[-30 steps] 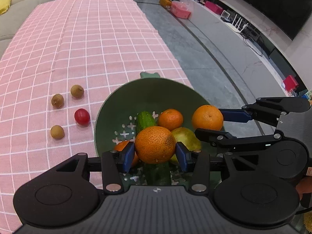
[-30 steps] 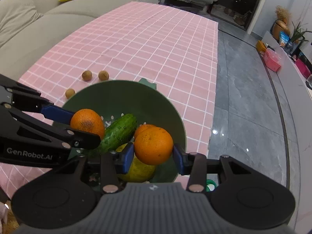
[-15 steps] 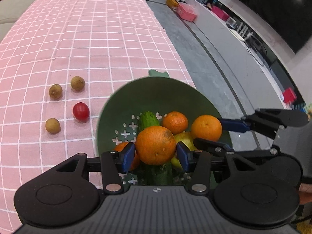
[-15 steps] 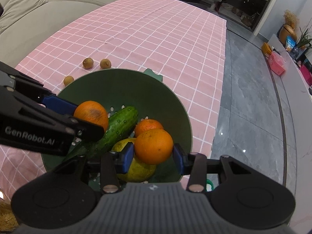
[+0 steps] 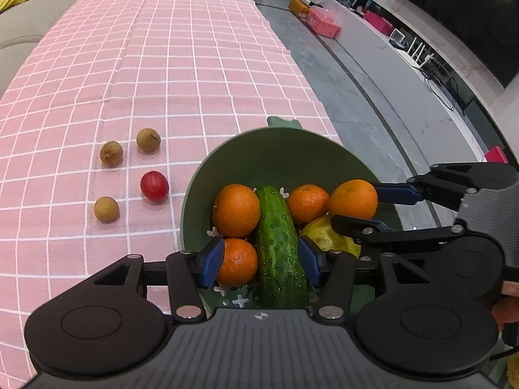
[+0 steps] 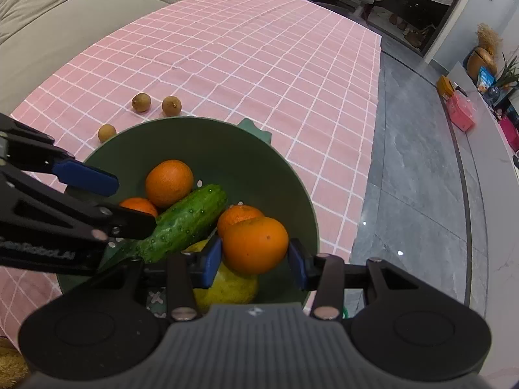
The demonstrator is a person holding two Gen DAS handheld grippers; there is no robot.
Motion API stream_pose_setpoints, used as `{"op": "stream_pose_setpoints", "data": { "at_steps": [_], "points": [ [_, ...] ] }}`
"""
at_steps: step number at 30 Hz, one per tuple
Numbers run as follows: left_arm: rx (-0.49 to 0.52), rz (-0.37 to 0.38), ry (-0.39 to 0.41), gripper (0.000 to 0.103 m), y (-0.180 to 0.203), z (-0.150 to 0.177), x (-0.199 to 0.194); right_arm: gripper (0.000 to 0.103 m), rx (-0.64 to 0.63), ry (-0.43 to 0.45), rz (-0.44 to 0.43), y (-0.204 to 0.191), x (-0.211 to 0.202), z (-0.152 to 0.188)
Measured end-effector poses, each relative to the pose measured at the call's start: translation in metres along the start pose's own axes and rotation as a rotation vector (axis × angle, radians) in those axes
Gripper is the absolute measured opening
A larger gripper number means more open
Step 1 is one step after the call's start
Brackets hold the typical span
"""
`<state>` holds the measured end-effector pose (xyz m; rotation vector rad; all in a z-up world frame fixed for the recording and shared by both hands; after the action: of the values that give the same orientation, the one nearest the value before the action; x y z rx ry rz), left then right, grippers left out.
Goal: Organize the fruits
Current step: 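Carry both oranges over the colander and lower them in, then grasp a kiwi with the left tool while the right tool grasps the red tomato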
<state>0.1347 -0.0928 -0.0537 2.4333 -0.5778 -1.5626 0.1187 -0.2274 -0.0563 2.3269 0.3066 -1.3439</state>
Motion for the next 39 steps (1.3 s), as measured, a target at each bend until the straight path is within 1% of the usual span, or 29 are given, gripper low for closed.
{"op": "stream_pose_setpoints", "data": {
  "at_steps": [7, 9, 10, 15, 18, 24, 28, 33, 39],
  "points": [
    [0.030, -0.024, 0.048, 0.062, 0.000, 0.001, -0.023, 0.043, -0.032, -0.010, 0.016, -0.003, 0.001, -0.005],
    [0.027, -0.024, 0.059, 0.062, -0.003, 0.000, -0.029, 0.048, -0.034, -0.005, 0.019, -0.003, -0.001, -0.006],
    [0.025, -0.024, 0.065, 0.062, -0.004, 0.000, -0.034, 0.053, -0.034, 0.001, 0.025, -0.004, -0.003, -0.007],
    [0.036, -0.037, 0.105, 0.062, -0.009, -0.001, -0.055, 0.053, -0.040, 0.036, 0.042, -0.006, -0.019, -0.014],
    [0.050, -0.054, 0.136, 0.062, -0.014, 0.000, -0.068, 0.053, -0.037, 0.075, 0.040, -0.011, -0.034, -0.020],
    [0.051, -0.074, 0.197, 0.062, -0.029, -0.002, -0.095, 0.053, -0.033, 0.170, -0.018, -0.027, -0.062, -0.039],
    [0.040, -0.087, 0.226, 0.062, -0.043, -0.003, -0.106, 0.053, -0.039, 0.209, -0.065, -0.039, -0.071, -0.052],
    [0.029, -0.102, 0.222, 0.062, -0.058, -0.004, -0.109, 0.053, -0.086, 0.217, -0.098, -0.054, -0.067, -0.068],
    [0.054, -0.106, 0.170, 0.062, -0.075, -0.003, -0.096, 0.053, -0.155, 0.197, -0.143, -0.065, -0.048, -0.088]
  ]
}}
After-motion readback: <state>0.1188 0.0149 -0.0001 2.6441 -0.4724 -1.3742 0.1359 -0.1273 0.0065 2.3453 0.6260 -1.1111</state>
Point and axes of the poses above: each gripper's, at about its wrist camera, not at the fingertips, and x roughly the way its jaws point, y to its right, z to its underside, the point moved 1 cm from there along x, roughly the way its jaws point, and after that the axes turned 10 degrees about -x, right-handed, at the moved point
